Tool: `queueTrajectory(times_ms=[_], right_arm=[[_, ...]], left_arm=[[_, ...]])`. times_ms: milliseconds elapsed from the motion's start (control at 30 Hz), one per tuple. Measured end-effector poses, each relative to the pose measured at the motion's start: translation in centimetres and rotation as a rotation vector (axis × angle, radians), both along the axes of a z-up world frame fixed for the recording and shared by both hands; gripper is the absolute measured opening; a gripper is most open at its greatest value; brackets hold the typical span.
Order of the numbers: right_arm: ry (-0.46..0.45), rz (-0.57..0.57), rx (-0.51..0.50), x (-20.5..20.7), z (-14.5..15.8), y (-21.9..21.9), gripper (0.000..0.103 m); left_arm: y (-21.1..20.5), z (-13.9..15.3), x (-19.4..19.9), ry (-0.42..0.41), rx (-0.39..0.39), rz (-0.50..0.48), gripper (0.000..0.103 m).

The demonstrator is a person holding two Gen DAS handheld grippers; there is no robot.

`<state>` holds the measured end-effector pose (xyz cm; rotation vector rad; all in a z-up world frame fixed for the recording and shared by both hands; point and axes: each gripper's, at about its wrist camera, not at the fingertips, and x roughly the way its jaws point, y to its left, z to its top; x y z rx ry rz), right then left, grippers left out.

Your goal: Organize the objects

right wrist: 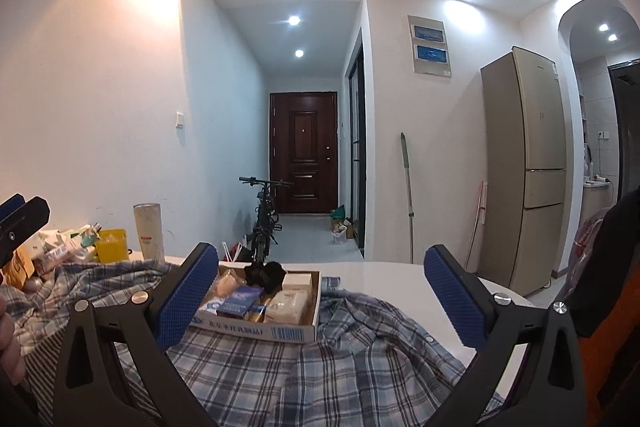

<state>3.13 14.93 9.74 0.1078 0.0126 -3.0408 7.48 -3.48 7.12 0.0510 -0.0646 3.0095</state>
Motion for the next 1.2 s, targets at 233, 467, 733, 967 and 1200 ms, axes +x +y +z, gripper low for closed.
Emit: queueTrajectory(times_ms=[233, 467, 733, 967, 1200], right_arm=[[0.012, 0.032, -0.004, -0.1, -2.3, 0.0, 0.103], [-0.002, 0.052, 0.017, -1.1, -4.4, 0.0, 0.103], [-0.077, 0.056, 0.048, -2.4, -5.3, -0.7, 0.103], [-0.121, 0.059, 0.010, -3.2, -5.5, 0.0, 0.103], [-0.108, 0.053, 0.027, -2.9, -5.4, -0.3, 0.103]], left_arm=[[1.7, -3.3, -1.8, -0.056, -0.057, 0.035, 0.103], [1.0, -4.7, -2.7, -0.100, -0.022, 0.063, 0.103], [-0.1, -5.5, -4.3, -0.176, 0.031, 0.071, 0.103], [0.9, -5.4, -3.8, -0.148, -0.016, 0.081, 0.103], [1.5, -5.4, -3.5, -0.127, -0.045, 0.097, 0.103]])
